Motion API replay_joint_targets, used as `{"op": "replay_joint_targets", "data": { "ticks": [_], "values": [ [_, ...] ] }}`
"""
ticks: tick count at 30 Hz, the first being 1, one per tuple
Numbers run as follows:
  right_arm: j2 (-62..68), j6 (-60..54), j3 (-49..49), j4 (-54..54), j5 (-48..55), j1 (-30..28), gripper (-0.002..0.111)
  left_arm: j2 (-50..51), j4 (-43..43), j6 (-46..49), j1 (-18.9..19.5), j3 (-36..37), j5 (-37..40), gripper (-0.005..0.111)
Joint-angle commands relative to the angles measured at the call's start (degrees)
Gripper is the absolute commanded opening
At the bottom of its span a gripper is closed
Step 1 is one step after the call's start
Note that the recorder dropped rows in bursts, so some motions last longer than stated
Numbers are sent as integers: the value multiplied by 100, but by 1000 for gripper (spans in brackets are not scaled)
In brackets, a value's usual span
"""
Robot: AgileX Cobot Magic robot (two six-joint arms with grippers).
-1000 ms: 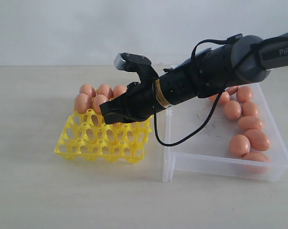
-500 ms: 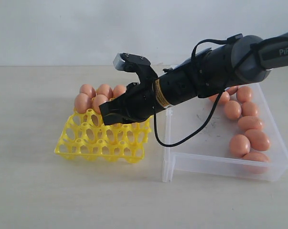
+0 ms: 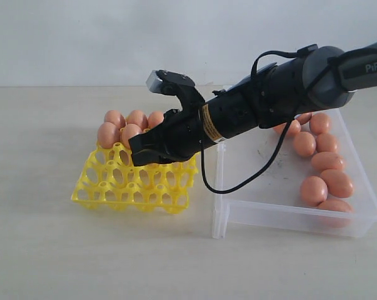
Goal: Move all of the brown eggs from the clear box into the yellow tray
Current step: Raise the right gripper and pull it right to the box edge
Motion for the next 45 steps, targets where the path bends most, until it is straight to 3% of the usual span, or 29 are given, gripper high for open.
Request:
{"op": "replay_joint_targets", "data": {
  "ticks": [1, 16, 29, 39, 45],
  "values": [
    [-72, -31, -28, -21, -65, 6, 0, -17, 9, 1, -34, 22, -23, 4],
    [-130, 232, -17, -21, -230, -4, 0, -17, 9, 1, -34, 22, -23, 4],
    [-1664, -391, 978, -21, -78, -4, 0, -17, 9, 1, -34, 22, -23, 4],
    [-2662, -999, 2311, -21, 2958, -4, 0, -17, 9, 1, -34, 22, -23, 4],
    [-2675, -1134, 2550, -21, 3982, -4, 0, -17, 9, 1, -34, 22, -23, 4]
  ]
}}
